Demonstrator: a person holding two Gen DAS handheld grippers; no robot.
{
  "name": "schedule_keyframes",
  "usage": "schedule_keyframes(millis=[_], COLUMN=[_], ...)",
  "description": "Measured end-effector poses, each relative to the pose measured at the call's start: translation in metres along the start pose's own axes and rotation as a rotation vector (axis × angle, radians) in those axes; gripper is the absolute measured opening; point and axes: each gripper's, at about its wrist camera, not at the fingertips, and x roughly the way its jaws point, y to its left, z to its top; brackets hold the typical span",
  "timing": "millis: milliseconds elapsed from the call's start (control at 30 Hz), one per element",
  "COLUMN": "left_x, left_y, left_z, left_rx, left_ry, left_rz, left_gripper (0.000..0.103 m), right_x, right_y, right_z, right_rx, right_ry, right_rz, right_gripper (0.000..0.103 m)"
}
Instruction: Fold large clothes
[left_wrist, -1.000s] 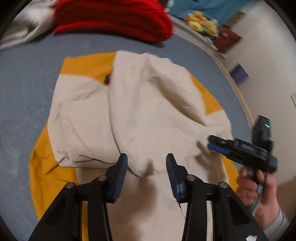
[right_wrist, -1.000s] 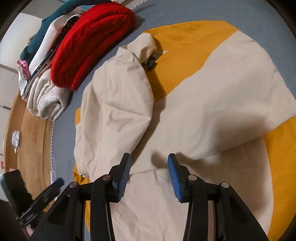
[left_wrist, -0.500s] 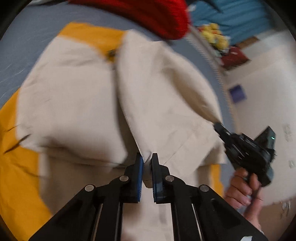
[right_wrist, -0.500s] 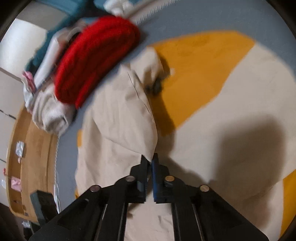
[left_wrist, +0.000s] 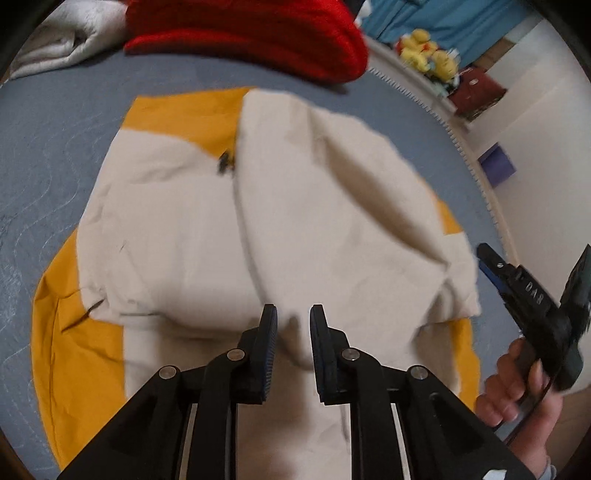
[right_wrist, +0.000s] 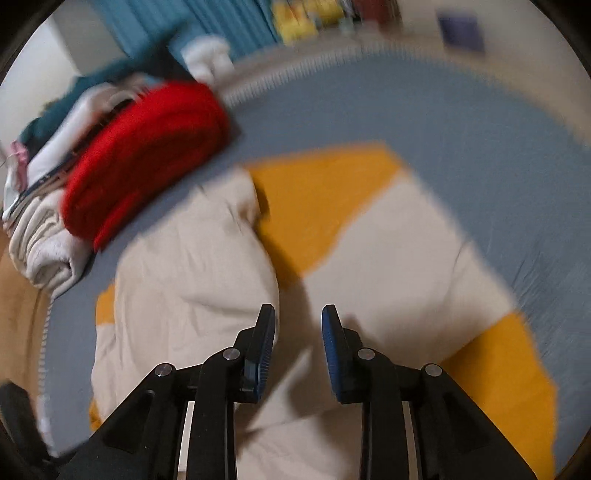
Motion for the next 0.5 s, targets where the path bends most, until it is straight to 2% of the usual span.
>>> schedule_keyframes(millis=[67, 133, 167, 233, 267, 300, 333, 400, 500], left_x=[0.000, -0.005, -0.003, -0.003, -0.005, -0.008, -0.012, -0.020, -0.041], left_y=[-0.004, -0.001, 0.000, 0.002, 0.003, 0.005, 0.004, 0.004, -0.001], left_z=[0.000, 0.003, 0.005, 0.008, 0.009, 0.010, 0.013, 0.018, 0.021], left_rx=[-0.001, -0.008, -0.012, -0.020, -0.024, -0.028, -0.031, -0.030, 0.000], left_ry=[-0.004, -0.013, -0.016, -0.022, -0.026, -0.034, -0.043, -0.061, -0.110], left_rz=[-0.003, -0.005, -0.004, -0.001, 0.000, 0.001, 0.004, 0.004, 0.010], left_gripper=[0.016, 0.016, 0.016, 0.016, 0.016, 0.016, 0.016, 0.016, 0.016], right_x=[-0.009, -0.006, 0.003, 0.035, 0.056, 0.078, 0.082, 0.074, 0.051], right_y=[0.021, 0.033, 0.038, 0.049, 0.053, 0.055, 0.054, 0.057, 0.069], right_z=[-0.004, -0.012, -0.019, -0.035, -0.047, -0.065, -0.070, -0.068, -0.066], right_rx=[-0.093, -0.132, -0.150, -0.189, -0.224, -0.286, -0.305, -0.299, -0.315], right_ry=[-0.041, -0.022, 0.025, 0.198, 0.311, 0.414, 0.406, 0.350, 0.283], right_rz=[0.066, 0.153, 0.209, 0.287, 0.266, 0.175, 0.142, 0.130, 0.212], right_gripper=[0.029, 0.029, 0.029, 0.031, 0.032, 0.032, 0.032, 0.032, 0.032])
